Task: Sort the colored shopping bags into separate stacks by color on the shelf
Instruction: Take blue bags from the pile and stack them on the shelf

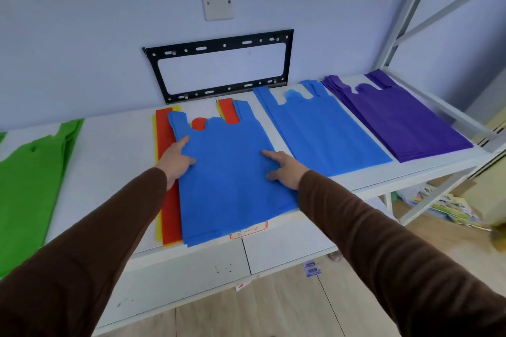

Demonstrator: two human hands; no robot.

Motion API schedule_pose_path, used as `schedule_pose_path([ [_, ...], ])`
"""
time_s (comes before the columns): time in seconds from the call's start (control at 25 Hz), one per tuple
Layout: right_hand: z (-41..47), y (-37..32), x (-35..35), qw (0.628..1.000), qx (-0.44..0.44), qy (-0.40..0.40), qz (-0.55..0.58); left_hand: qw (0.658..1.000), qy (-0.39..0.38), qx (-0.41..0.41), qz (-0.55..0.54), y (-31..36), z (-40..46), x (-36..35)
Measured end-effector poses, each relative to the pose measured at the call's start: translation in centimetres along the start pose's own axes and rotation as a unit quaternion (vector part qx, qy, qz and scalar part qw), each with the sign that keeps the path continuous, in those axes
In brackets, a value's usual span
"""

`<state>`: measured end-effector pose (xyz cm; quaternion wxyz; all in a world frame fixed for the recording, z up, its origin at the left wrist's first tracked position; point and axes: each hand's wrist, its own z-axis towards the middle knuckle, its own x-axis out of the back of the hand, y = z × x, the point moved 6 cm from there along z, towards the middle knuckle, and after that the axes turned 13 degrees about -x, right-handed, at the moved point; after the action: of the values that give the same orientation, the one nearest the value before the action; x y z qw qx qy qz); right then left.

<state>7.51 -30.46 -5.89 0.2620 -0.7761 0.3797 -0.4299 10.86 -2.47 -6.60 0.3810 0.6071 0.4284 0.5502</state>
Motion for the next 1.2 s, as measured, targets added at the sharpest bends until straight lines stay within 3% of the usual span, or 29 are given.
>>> schedule_pose_path([
  [0.08, -0.7, -0.8, 1.2, 0.993, -0.009, -0.049, 0.109, 1.0, -0.006, -0.003, -0.03, 1.3, 0.0, 0.6],
  [0.2, -1.5, -2.4, 4.1, 0.98, 0.006, -0.057, 0.19, 0.996, -0.007, -0.034, -0.078, 4.6, 0.7, 0.7],
  [0.68, -2.4, -8.7, 23.6, 0.953, 0.153, 0.068, 0.251, 0.974, -0.02, -0.207, -0.085, 25.3, 8.5, -6.7],
  [0.92, -3.2, -7.0, 33.4, 0.915, 0.246, 0.056, 0.315, 0.927, -0.009, -0.363, -0.095, 32.8, 10.0, -12.2],
  [1.04, 0.1, -1.5, 33.1, 0.933, 0.173, 0.034, 0.315, 0.956, -0.019, -0.267, -0.123, 28.5, 12.9, -15.8],
  [1.2, 5.5, 8.1, 28.2, 0.967, 0.003, 0.002, 0.254, 0.992, -0.071, -0.077, -0.068, 16.7, 14.2, -22.0],
])
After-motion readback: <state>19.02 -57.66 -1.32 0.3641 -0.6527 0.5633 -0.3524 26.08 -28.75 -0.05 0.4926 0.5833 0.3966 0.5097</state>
